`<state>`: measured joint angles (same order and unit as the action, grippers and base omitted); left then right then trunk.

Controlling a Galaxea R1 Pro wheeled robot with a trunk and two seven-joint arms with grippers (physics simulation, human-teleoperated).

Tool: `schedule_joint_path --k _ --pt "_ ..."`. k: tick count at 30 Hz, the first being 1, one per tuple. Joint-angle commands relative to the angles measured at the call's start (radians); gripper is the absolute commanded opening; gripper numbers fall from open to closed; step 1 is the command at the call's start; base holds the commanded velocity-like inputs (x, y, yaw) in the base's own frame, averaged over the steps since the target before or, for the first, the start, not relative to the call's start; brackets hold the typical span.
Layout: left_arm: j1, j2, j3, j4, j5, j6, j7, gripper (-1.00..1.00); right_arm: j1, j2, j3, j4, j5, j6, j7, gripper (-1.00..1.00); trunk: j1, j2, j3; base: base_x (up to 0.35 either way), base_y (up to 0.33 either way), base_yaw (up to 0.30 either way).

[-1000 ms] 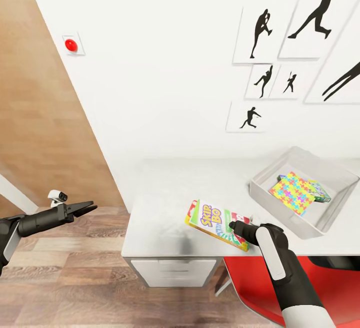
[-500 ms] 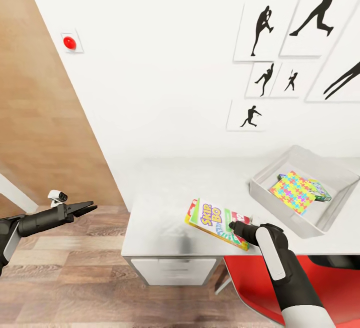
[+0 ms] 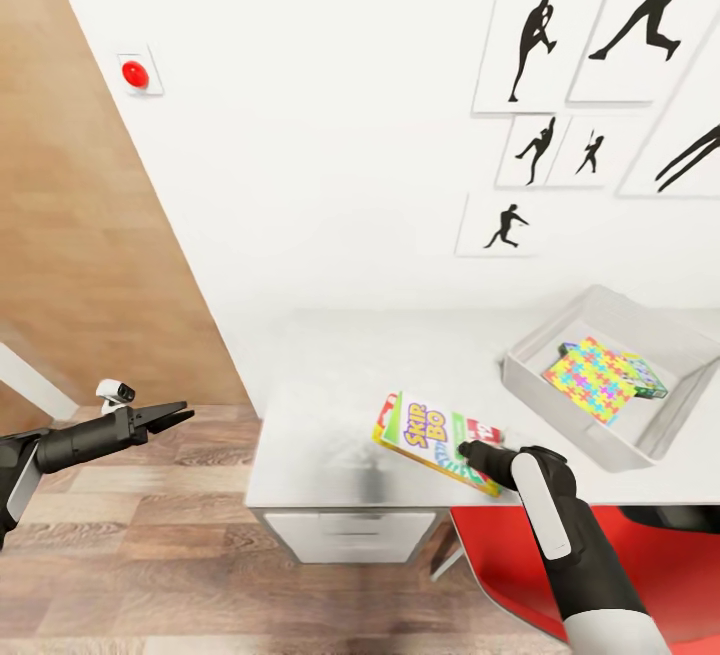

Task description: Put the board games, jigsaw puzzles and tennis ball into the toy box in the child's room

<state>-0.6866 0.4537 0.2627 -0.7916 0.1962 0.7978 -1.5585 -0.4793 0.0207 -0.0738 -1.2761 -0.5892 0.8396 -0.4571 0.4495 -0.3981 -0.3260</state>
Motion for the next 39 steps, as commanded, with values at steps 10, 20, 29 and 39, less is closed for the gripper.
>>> schedule_joint_path --k 10,20,29,39 --pt "-0.001 0.0 0.0 0.0 0.0 0.011 -0.004 1.0 -0.001 0.001 0.0 -0.002 -0.011 0.001 -0.009 1.0 0.001 -0.002 -0.002 0.008 0.113 0.0" --pt "-0.001 0.0 -0.002 0.0 0.0 0.011 -0.003 1.0 -0.001 0.002 0.0 -0.002 -0.011 0.001 -0.009 1.0 0.001 -0.002 -0.002 0.0 0.244 0.0" --pt "-0.001 0.0 -0.002 0.0 0.0 0.012 -0.004 1.0 -0.001 0.005 0.0 -0.002 -0.009 0.001 -0.009 1.0 0.001 -0.002 -0.002 0.001 0.28 0.0" --pt "-0.001 0.0 -0.002 0.0 0.0 0.011 -0.004 1.0 -0.001 0.005 -0.001 -0.002 -0.009 0.001 -0.009 1.0 0.001 -0.002 -0.002 0.091 0.242 0.0"
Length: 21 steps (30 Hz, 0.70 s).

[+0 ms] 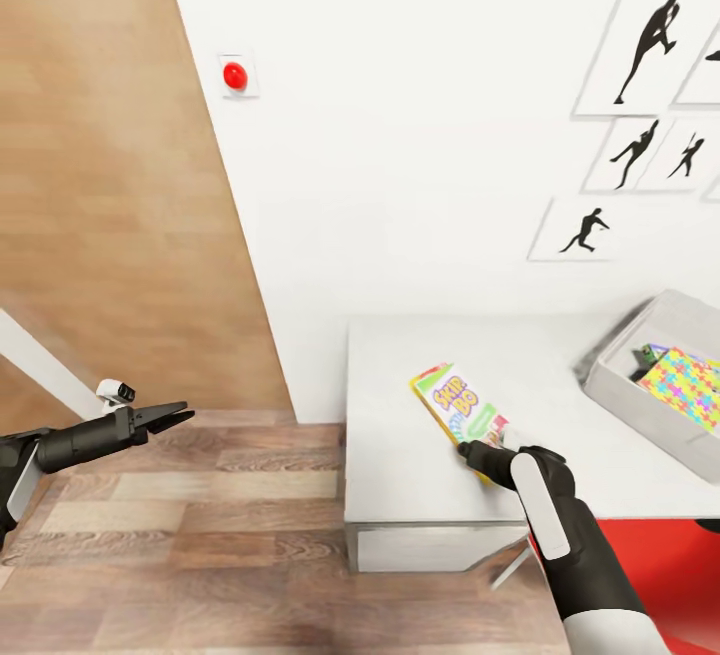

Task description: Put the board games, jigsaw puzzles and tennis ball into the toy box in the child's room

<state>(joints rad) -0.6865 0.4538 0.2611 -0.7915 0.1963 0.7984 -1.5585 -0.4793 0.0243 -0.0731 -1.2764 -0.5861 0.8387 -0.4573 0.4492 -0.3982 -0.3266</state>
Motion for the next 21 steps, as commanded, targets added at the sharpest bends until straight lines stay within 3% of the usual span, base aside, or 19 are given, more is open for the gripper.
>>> schedule_joint_path --k 1,11,21 --pt "-0.001 0.0 0.0 0.0 0.0 0.01 -0.004 1.0 -0.001 0.0 -0.002 -0.001 -0.012 0.002 -0.009 1.0 0.001 -0.002 -0.002 0.112 0.059 0.0" --pt "-0.001 0.0 0.001 0.0 0.0 0.01 -0.005 1.0 -0.001 -0.003 -0.003 -0.001 -0.012 0.003 -0.009 1.0 0.001 -0.002 -0.002 -0.027 -0.016 0.0" --pt "-0.001 0.0 0.001 0.0 0.0 0.01 -0.005 1.0 -0.001 -0.003 -0.004 -0.001 -0.012 0.002 -0.009 1.0 0.001 -0.002 -0.002 -0.019 -0.25 0.0"
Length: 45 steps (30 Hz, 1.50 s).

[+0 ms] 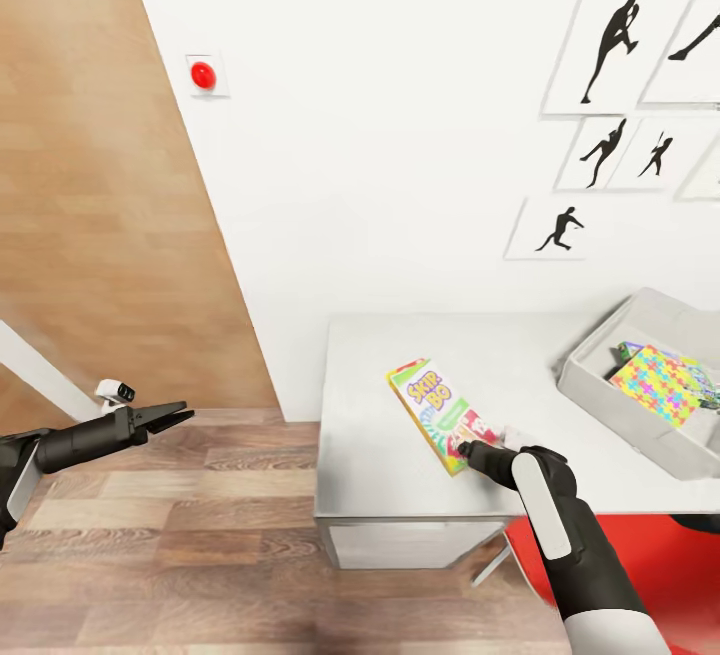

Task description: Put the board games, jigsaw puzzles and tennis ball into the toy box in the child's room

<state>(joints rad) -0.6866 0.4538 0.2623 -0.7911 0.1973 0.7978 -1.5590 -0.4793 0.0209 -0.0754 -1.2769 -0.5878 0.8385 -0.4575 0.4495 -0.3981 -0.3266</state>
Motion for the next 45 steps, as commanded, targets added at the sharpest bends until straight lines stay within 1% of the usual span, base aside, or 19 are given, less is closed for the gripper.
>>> schedule_joint_path --k 1,10,17,29,45 --pt "-0.001 0.0 0.0 0.0 -0.001 0.011 -0.004 1.0 -0.001 0.001 -0.001 -0.001 -0.01 0.002 -0.009 1.0 0.001 -0.002 -0.002 0.005 -0.29 0.0" --pt "-0.001 0.0 0.0 0.0 -0.001 0.011 -0.004 1.0 0.001 0.001 -0.003 -0.002 -0.01 0.002 -0.009 1.0 0.001 -0.002 -0.002 0.135 -0.247 0.0" --pt "-0.001 0.0 0.0 0.0 -0.001 0.011 -0.004 1.0 0.001 0.001 -0.001 -0.003 -0.01 0.002 -0.009 1.0 0.001 -0.002 -0.002 0.128 -0.065 0.0" --pt "-0.001 0.0 0.0 0.0 -0.001 0.011 -0.004 1.0 0.001 0.001 -0.001 -0.002 -0.01 0.002 -0.009 1.0 0.001 -0.002 -0.002 0.146 0.051 0.0" --pt "-0.001 -0.001 -0.001 0.0 -0.001 0.011 -0.004 1.0 0.001 0.001 0.0 -0.002 -0.011 0.002 -0.009 1.0 0.001 -0.002 -0.002 0.011 0.077 0.0"
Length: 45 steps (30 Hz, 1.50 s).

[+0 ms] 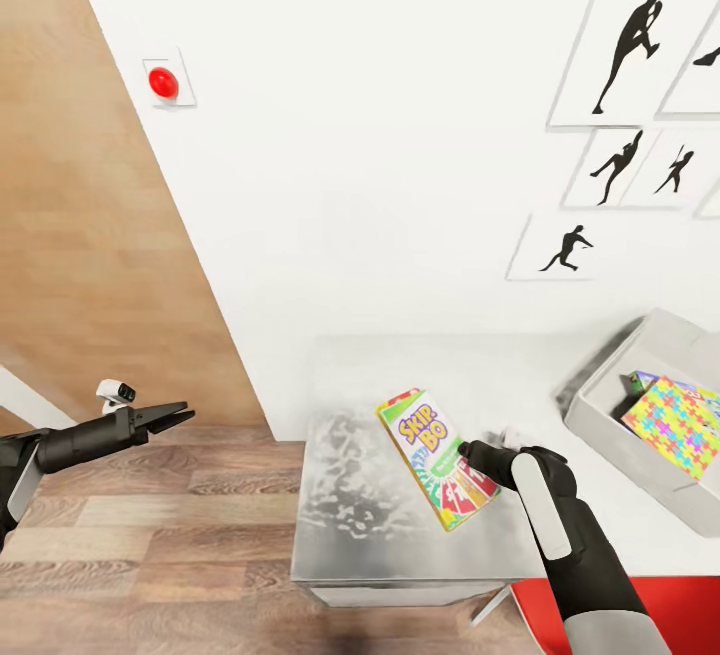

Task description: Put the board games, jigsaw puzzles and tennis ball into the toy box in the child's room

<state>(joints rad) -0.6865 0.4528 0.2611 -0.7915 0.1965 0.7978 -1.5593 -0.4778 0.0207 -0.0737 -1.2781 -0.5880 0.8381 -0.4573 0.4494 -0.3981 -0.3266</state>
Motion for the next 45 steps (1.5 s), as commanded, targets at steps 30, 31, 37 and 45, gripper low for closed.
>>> schedule_joint_path --k 30,31,37,45 --pt "-0.001 0.0 0.0 0.0 0.0 0.011 -0.004 1.0 -0.001 0.001 0.0 0.0 -0.012 0.003 -0.009 1.0 0.001 -0.002 -0.002 0.005 0.06 0.0" --pt "-0.001 0.0 0.0 0.0 0.0 0.011 -0.004 1.0 -0.001 0.001 0.0 0.0 -0.012 0.003 -0.009 1.0 0.001 -0.002 -0.002 0.0 0.165 0.0" --pt "-0.001 0.0 0.0 0.0 0.0 0.011 -0.004 1.0 -0.001 0.001 0.0 0.0 -0.012 0.003 -0.009 1.0 0.001 -0.002 -0.002 0.0 0.069 0.0" --pt "-0.001 0.0 0.0 0.0 0.0 0.011 -0.004 1.0 -0.001 0.001 0.0 0.0 -0.012 0.003 -0.009 1.0 0.001 -0.002 -0.002 0.0 0.211 0.0"
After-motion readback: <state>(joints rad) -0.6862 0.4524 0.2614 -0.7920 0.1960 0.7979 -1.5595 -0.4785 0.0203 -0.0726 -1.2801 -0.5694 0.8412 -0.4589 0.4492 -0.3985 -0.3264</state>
